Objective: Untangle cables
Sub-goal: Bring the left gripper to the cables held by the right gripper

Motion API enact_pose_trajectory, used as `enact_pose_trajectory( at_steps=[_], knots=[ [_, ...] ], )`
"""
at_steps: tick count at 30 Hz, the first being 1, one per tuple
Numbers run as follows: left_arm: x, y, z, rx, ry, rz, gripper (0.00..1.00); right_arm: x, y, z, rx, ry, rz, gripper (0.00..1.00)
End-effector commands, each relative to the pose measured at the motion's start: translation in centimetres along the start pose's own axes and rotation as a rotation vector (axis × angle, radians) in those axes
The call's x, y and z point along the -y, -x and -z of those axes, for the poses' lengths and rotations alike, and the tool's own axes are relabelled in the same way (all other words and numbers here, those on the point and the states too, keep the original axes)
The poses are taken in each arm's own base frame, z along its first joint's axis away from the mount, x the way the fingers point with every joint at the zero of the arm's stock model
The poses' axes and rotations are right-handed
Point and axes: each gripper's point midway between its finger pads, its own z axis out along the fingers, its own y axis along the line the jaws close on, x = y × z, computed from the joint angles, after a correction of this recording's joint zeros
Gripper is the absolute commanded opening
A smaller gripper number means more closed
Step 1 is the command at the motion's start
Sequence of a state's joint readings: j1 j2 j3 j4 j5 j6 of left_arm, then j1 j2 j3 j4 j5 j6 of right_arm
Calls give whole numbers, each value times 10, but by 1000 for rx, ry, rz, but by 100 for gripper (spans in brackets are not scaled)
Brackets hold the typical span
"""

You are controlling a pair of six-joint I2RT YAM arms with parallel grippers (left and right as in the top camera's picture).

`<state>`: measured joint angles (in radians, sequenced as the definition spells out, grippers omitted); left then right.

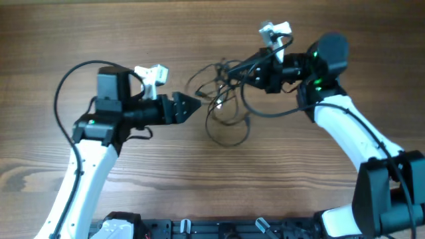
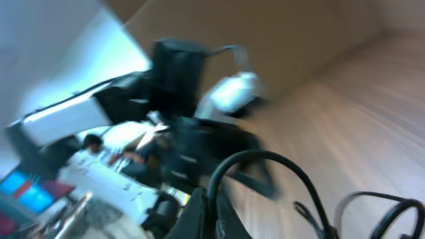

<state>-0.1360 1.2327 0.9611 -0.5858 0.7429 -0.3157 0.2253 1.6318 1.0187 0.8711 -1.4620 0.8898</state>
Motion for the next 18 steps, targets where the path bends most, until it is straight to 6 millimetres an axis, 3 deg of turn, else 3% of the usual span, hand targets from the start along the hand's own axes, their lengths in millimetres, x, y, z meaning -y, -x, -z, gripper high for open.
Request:
enact_pose_trajectory(
  at_steps=[1,2,3,5,6,7,14,18],
  knots=[
    [3,16,-17,68,61,97,90,-21,-5,-20,-54,64,-127,4],
    [4,18,-22,83,70,109,91,-24,-7,-27,-62,75,-134,5],
    [1,19,-26,98,103,133,83,-26,-8,-32,-65,83,-138,5],
    [-14,19,-32,128,210,163,26,-29,-9,-37,-70,92,-146,4],
    [-22,18,-35,137,258,176,12,-30,-10,-39,-71,94,-162,5],
    [-31,16,-38,141,308,178,4,-31,-10,-40,-73,97,-171,5],
    [-76,-17,-68,22,506,202,4,-32,16,-25,27,57,-149,5],
    [-77,-19,-71,6,495,210,4,-28,16,-23,35,45,-158,5]
  ],
)
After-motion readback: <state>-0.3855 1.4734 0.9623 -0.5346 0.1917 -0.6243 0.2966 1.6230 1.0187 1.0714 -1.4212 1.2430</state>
